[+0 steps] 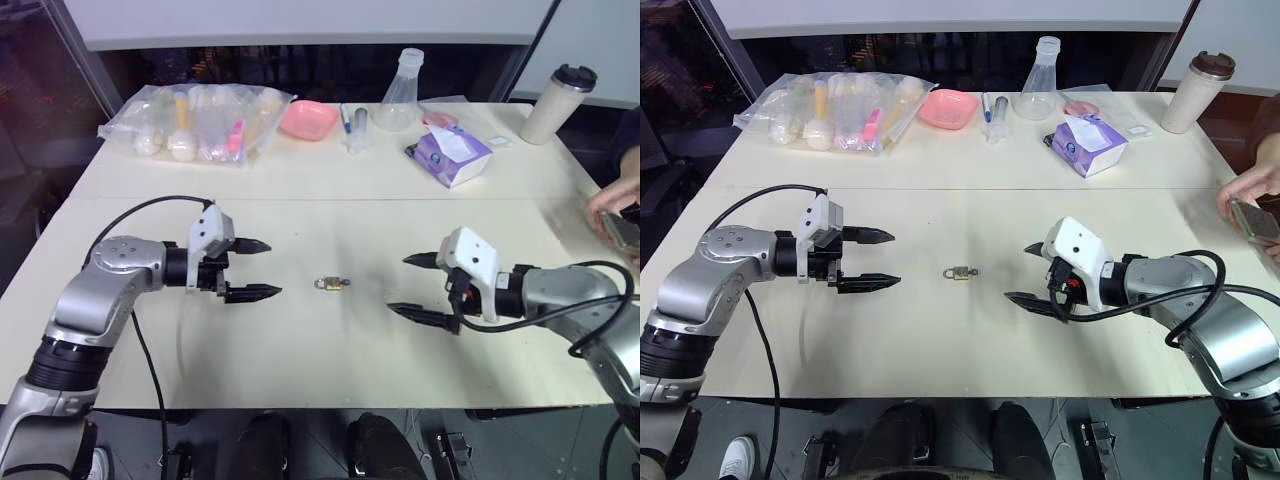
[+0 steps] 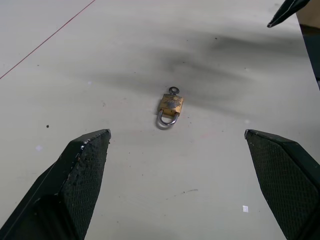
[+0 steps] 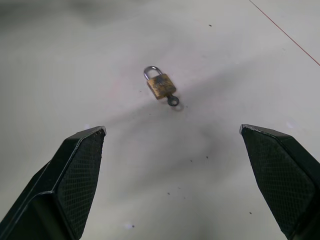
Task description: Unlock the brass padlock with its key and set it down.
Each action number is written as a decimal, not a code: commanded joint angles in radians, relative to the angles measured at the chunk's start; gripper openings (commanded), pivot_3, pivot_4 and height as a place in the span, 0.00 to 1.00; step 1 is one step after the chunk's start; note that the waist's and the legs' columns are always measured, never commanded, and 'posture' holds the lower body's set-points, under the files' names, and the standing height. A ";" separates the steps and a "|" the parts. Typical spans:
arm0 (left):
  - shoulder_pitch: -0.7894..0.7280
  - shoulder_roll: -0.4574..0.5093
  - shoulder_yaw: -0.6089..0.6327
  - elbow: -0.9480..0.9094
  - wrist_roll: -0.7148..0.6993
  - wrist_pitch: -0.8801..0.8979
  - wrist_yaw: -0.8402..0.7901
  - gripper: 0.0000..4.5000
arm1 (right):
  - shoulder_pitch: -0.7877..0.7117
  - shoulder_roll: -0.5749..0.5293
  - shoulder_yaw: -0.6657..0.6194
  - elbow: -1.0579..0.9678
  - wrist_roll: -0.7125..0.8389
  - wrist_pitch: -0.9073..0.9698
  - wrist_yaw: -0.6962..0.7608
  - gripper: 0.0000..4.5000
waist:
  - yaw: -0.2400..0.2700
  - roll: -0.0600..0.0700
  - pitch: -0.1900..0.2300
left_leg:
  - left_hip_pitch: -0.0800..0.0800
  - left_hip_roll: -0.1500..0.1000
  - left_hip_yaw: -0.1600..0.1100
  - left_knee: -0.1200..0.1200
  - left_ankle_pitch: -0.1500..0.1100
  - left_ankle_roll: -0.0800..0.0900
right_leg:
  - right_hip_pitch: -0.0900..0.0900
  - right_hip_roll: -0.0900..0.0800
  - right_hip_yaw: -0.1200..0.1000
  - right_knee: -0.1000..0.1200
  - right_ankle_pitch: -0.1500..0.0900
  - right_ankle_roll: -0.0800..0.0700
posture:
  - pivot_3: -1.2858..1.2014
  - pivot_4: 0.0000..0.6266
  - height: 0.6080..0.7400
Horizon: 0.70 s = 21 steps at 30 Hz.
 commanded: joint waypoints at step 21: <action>-0.281 -0.090 -0.109 0.266 0.124 -0.165 -0.071 1.00 | -0.018 0.020 0.003 0.019 -0.058 -0.049 -0.026 0.99 | 0.003 0.000 0.000 | -0.001 -0.001 0.000 0.001 0.000 0.000 | 0.000 0.001 0.000 0.000 0.000 0.000 | 0.52 0.24 0.81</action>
